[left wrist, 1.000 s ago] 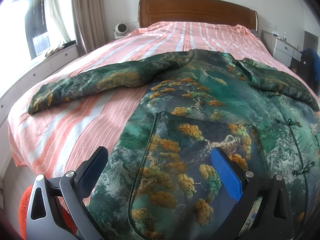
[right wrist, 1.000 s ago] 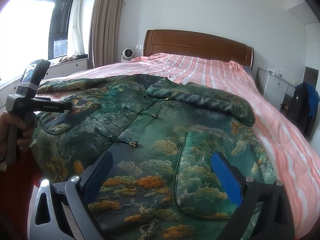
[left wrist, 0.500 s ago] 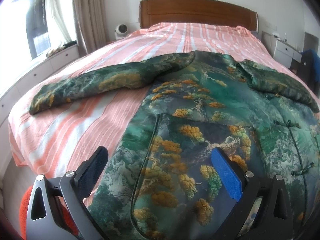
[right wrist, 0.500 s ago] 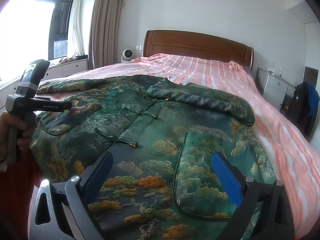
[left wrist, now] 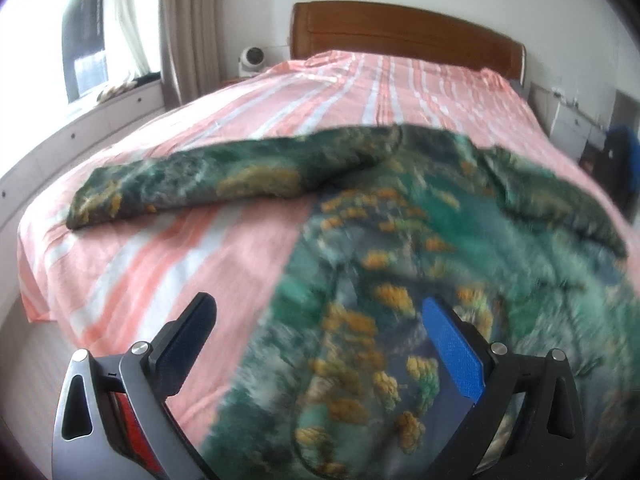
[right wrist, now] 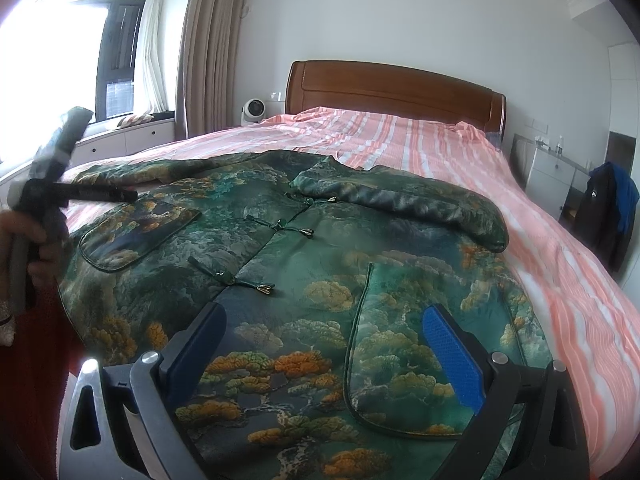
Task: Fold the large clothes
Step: 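Move the left tool to the other jacket sleeve and grasp its cuff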
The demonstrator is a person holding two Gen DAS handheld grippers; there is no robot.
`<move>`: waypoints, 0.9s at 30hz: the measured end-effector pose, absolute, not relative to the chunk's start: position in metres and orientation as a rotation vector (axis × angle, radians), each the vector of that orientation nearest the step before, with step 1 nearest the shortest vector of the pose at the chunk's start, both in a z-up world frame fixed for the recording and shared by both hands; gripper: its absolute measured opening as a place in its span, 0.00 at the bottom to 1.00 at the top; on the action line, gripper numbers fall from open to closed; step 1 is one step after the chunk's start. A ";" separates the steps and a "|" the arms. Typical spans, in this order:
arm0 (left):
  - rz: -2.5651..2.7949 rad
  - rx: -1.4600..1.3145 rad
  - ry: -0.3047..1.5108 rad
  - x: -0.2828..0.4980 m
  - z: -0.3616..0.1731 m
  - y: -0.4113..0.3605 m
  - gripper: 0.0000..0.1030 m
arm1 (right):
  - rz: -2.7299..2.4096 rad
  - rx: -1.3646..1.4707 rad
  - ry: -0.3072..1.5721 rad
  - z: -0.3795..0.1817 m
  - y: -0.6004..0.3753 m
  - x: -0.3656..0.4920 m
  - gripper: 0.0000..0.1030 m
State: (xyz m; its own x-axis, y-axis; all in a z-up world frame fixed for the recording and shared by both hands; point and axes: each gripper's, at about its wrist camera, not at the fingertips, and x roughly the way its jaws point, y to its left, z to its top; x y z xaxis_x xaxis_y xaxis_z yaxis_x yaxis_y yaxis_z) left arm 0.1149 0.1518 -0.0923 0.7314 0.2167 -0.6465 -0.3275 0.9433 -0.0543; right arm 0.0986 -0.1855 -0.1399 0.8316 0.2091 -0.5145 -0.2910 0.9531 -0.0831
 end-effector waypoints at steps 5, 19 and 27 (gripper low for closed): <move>0.374 -0.067 0.621 0.104 -0.034 0.193 1.00 | 0.264 -0.152 0.522 -0.138 -0.187 0.099 0.95; 0.585 0.080 0.803 0.097 -0.046 0.278 1.00 | 0.266 -0.152 0.533 -0.140 -0.185 0.100 0.95; 0.403 -0.281 0.823 0.118 -0.083 0.288 1.00 | 0.264 -0.155 0.538 -0.141 -0.185 0.100 0.95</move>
